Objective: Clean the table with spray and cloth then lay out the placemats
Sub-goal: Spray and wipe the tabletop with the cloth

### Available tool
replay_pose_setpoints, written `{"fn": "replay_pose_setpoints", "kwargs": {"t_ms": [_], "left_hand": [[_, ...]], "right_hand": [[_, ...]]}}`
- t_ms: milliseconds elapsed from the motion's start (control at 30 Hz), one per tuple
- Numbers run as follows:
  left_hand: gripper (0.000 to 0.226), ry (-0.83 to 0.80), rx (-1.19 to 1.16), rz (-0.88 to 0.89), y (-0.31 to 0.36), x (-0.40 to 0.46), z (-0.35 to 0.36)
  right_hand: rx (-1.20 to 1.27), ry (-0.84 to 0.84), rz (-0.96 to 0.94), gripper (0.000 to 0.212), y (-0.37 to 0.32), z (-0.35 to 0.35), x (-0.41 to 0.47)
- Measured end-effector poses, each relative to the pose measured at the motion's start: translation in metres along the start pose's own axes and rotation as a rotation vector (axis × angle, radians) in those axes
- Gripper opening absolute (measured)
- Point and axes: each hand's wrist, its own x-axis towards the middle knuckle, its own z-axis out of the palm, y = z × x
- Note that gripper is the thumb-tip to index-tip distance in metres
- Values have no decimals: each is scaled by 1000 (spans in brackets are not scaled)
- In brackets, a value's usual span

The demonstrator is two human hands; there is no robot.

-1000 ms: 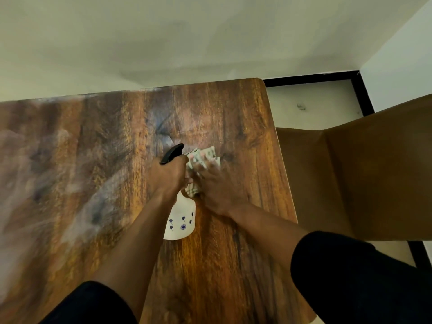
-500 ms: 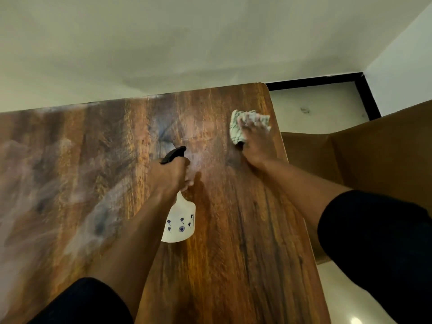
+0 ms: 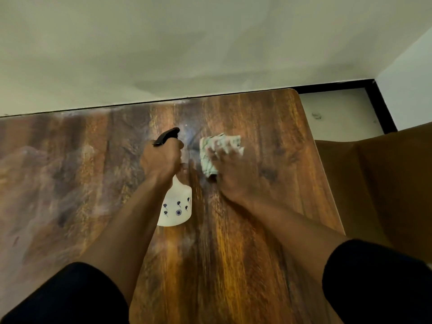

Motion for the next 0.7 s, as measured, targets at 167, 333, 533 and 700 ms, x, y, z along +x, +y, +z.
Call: {"fn": "replay_pose_setpoints", "kwargs": {"t_ms": [167, 333, 533, 700], "left_hand": [[15, -29, 14, -16, -2, 18, -15], [60, -87, 33, -11, -10, 38, -26], [71, -105, 50, -3, -10, 48, -30], [58, -105, 35, 21, -7, 60, -35]], "right_hand": [[-53, -119, -375, 77, -12, 27, 4], [-37, -24, -118, 76, 11, -22, 49], [-29, 140, 241, 74, 51, -51, 127], [3, 193, 385, 75, 23, -36, 149]]}}
